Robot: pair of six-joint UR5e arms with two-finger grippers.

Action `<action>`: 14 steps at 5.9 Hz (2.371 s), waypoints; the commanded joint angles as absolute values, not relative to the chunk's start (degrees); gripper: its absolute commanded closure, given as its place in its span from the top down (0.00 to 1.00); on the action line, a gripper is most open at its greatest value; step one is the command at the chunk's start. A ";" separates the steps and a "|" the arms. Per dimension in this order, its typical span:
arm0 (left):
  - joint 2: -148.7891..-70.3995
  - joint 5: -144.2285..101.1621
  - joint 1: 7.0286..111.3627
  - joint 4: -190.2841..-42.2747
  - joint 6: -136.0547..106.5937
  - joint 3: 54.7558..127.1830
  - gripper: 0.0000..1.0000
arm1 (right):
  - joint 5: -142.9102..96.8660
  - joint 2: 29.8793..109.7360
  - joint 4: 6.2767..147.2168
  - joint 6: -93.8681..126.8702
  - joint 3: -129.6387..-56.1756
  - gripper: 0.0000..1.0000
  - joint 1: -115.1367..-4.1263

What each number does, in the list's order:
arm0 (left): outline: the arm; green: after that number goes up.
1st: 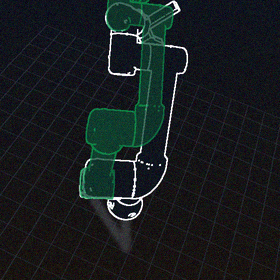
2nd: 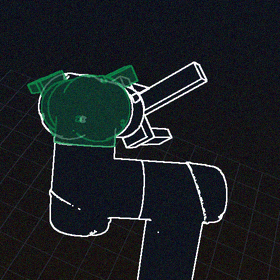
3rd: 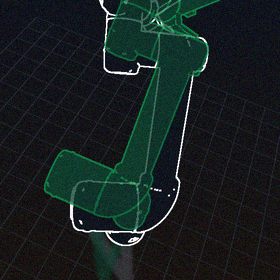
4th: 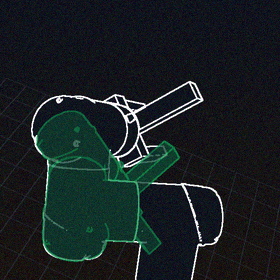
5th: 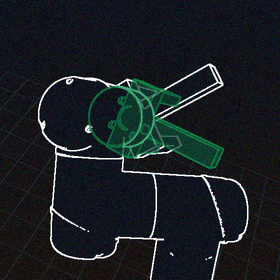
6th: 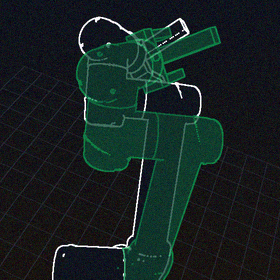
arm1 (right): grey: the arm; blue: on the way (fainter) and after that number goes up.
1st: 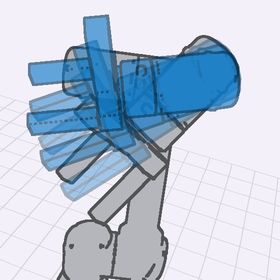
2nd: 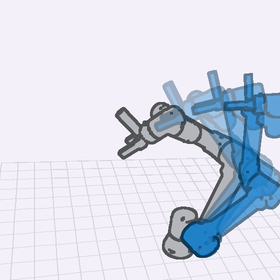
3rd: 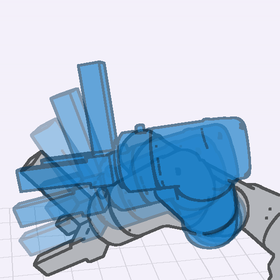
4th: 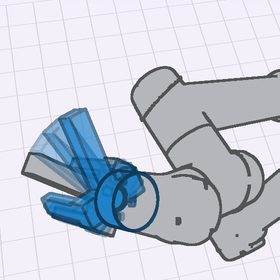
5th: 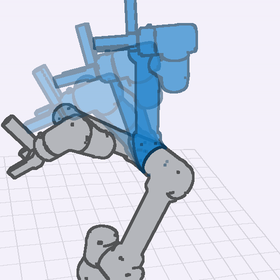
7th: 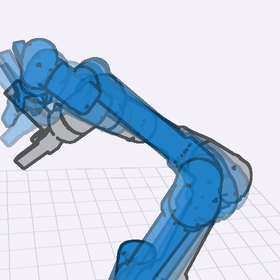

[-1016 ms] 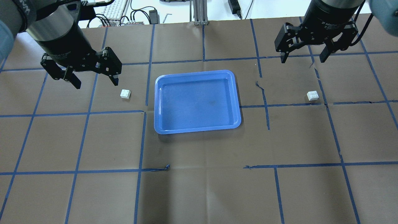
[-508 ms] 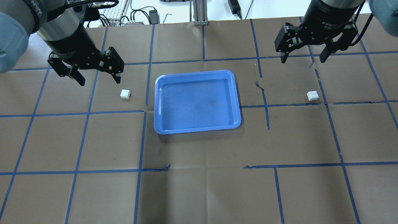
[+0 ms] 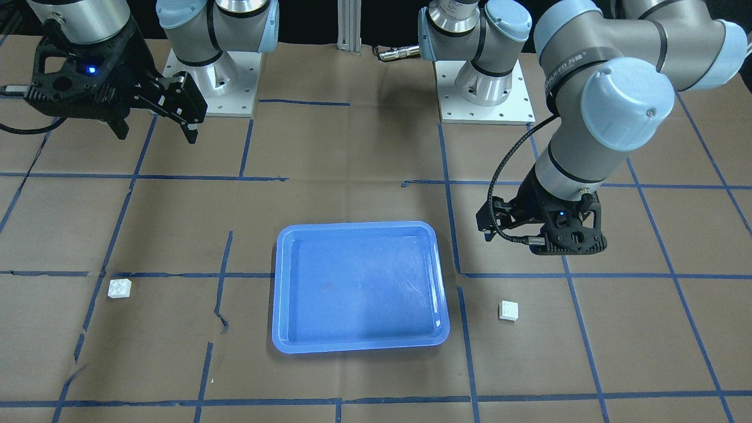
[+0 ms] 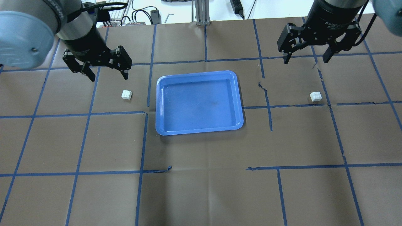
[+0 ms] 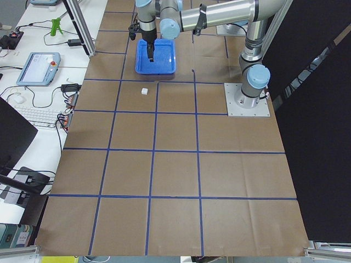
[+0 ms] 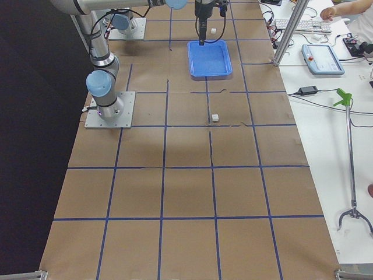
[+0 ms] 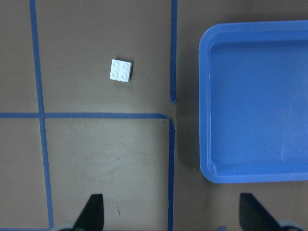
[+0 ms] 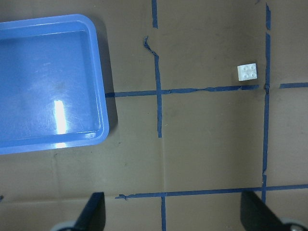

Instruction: Assemble white blocks and place on blue tray

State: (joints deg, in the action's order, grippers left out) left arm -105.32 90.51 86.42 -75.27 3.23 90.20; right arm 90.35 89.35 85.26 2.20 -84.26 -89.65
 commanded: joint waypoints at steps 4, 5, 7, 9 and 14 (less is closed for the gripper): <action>-118.37 90.26 85.26 -51.97 15.37 94.74 0.99 | 90.18 89.03 86.04 -12.67 -83.85 1.00 -89.03; -118.91 90.87 84.56 -53.07 15.55 95.70 0.99 | 90.18 88.60 86.13 -19.62 -83.76 1.00 -89.03; -120.57 90.79 84.02 -52.65 15.64 98.00 0.99 | 90.09 86.76 87.36 -40.76 -83.67 1.00 -88.60; -121.46 90.97 84.02 -52.73 15.82 98.00 0.92 | 90.17 84.21 92.35 -62.83 -82.97 1.00 -88.33; -121.20 90.97 83.76 -52.73 16.52 96.95 0.27 | 79.93 75.61 92.37 -101.70 -78.84 1.00 -80.43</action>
State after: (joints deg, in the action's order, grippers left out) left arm -121.39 90.99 83.86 -52.74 16.48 97.35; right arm 83.29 77.50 92.31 -94.69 -78.91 -82.01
